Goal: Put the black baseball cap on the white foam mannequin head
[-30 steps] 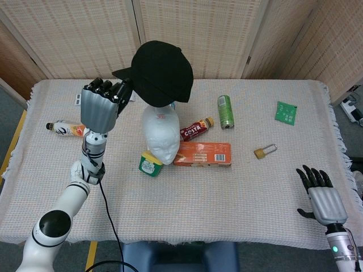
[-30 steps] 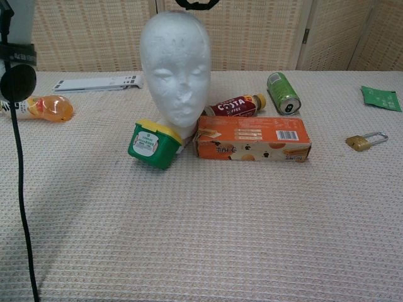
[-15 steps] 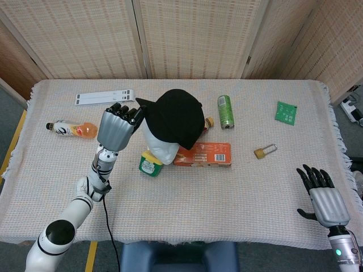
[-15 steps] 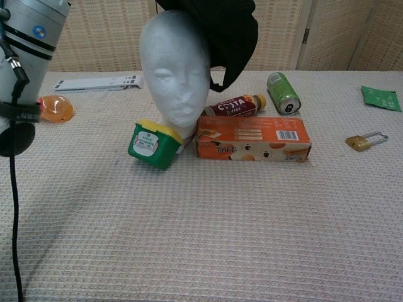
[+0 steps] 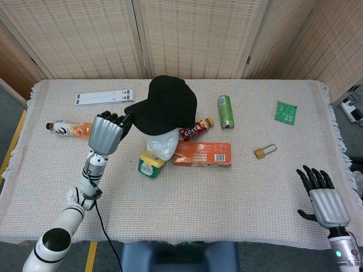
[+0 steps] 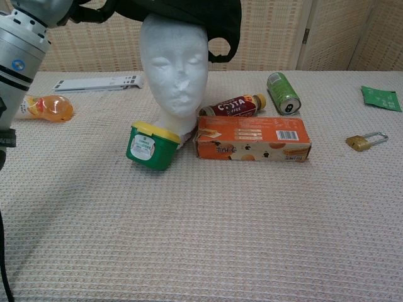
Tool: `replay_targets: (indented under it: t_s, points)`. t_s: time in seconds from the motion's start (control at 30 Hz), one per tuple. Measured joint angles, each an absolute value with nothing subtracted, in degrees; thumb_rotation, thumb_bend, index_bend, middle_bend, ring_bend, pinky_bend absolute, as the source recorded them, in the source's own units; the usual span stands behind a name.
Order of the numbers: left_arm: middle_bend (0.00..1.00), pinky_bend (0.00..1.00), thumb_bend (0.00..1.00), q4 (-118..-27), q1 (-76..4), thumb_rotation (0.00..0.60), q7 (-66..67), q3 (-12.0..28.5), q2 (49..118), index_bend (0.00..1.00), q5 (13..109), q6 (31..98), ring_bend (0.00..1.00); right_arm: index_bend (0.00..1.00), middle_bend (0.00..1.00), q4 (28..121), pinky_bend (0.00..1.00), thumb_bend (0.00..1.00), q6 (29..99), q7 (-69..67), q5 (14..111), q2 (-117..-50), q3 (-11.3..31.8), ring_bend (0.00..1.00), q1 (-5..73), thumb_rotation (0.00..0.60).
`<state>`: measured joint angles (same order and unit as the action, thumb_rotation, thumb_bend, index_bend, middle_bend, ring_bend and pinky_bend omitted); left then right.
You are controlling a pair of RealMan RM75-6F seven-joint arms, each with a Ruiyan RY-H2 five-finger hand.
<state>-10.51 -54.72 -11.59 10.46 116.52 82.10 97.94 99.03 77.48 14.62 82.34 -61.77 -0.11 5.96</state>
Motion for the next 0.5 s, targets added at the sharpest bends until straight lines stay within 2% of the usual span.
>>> replay_targets:
  t_s: [0.5]
  points:
    - [1.0, 1.0, 0.53, -11.57, -48.38, 0.6, -14.94, 6.99, 118.09, 0.73, 85.42, 105.04, 1.0, 0.0, 0.0, 99.43, 0.0, 0.03, 78.66, 13.67, 84.27, -61.39, -0.6, 0.0, 5.35, 0.6]
